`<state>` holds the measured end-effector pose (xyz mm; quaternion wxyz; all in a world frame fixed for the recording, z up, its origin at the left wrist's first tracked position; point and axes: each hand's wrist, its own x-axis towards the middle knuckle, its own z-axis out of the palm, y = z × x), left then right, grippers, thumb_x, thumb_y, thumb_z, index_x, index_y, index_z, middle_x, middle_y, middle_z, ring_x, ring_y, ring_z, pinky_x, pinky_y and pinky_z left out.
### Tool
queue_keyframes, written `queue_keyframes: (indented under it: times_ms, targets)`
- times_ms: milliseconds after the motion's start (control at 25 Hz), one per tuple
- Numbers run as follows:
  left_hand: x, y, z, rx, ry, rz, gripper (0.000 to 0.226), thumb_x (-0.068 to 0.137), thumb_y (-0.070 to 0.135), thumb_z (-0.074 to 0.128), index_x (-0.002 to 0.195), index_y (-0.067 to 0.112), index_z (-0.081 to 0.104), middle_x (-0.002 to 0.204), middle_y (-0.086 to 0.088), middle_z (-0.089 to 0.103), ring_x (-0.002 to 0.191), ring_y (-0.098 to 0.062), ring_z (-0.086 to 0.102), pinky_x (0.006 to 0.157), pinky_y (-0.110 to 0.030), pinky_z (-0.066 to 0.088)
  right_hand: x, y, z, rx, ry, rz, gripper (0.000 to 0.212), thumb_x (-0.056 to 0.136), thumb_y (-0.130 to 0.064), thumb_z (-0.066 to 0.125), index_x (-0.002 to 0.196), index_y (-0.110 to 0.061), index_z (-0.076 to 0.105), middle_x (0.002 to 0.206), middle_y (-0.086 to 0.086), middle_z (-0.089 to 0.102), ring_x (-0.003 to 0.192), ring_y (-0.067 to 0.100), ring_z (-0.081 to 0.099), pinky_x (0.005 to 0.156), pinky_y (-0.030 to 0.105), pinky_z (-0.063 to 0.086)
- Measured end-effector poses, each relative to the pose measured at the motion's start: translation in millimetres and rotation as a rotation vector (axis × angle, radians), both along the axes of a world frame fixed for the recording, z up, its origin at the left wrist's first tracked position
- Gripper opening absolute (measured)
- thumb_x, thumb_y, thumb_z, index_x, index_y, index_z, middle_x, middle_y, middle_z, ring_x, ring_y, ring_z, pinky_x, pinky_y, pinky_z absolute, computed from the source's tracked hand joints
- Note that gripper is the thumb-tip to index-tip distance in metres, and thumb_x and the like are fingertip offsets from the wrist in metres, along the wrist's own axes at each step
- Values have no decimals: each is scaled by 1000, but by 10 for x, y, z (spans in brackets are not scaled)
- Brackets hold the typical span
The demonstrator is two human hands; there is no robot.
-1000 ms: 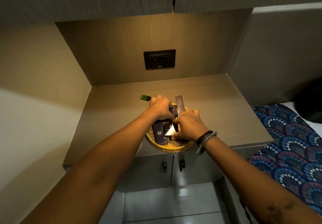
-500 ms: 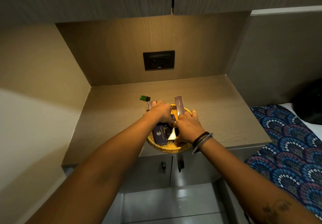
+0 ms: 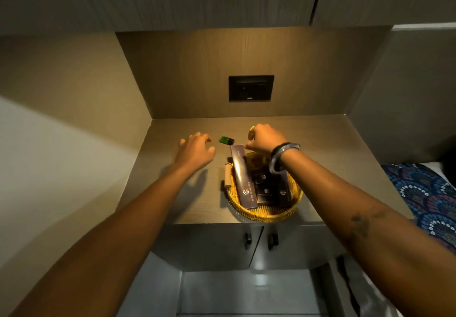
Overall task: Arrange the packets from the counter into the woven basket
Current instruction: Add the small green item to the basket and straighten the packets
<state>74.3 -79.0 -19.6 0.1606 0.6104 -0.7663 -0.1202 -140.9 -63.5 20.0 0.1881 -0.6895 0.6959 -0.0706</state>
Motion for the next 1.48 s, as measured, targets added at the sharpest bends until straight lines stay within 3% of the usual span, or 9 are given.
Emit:
queue_keyframes:
  times_ms: [120,320,520,640,720,840,1040,1320,1480]
  targets:
    - [89,-23,-56,24,-76,-17,40,90,31,57,126,13,62,127,-10,61,120,-29,53,99,-45,35,176,-364,-151,72,-52,-38,19,90,-26,68,97,-9,67,99,12,69,88,26,64,82,39,55]
    - [172,-53,-194,24,-136,-9,44,91,34,56,130,15,57,130,-8,58,122,-26,50,102,-47,34,297,-753,-414,115,-103,-162,25,90,-35,66,80,-12,65,81,10,66,70,22,59,63,34,48]
    - [191,-47,-157,-7,-217,-30,40,88,21,52,127,13,59,131,-10,57,124,-28,48,103,-45,32,469,-918,-550,107,150,-6,23,83,-29,74,96,-10,68,96,12,68,89,30,65,86,45,55]
    - [149,-30,-97,-7,-164,-19,42,87,16,52,128,12,59,130,-10,58,123,-28,49,103,-45,33,570,-932,-572,75,185,28,21,83,-19,73,100,-9,66,97,13,67,90,32,65,88,47,56]
    - [84,12,-53,-22,-150,-31,43,86,15,52,128,12,59,128,-10,59,122,-28,50,103,-46,34,551,-897,-541,39,165,13,13,85,-15,70,92,-10,60,100,15,65,87,32,62,85,45,55]
    - [36,4,-19,-70,-139,-35,40,84,14,52,123,12,62,125,-10,60,119,-28,51,101,-45,35,408,-800,-385,-11,50,-30,17,88,-22,69,81,-13,57,98,14,67,82,30,60,75,40,51]
    - [-167,-61,109,-103,-111,-68,41,82,11,53,122,12,63,124,-10,61,117,-28,51,99,-43,34,-26,-353,-46,-77,-93,19,22,83,-28,76,96,-11,74,96,8,71,89,24,66,80,42,58]
    - [-359,4,80,-164,-105,-47,38,81,12,55,118,12,66,118,-8,62,112,-25,52,96,-41,34,-166,31,-114,122,160,112,19,83,-18,72,98,-7,70,97,12,70,86,29,66,75,40,58]
    - [-357,77,82,-145,-101,-42,39,83,11,55,121,11,65,120,-8,62,114,-24,51,99,-40,33,-69,-7,-249,134,280,122,14,85,-20,71,92,-10,66,86,8,63,76,26,60,64,34,49]
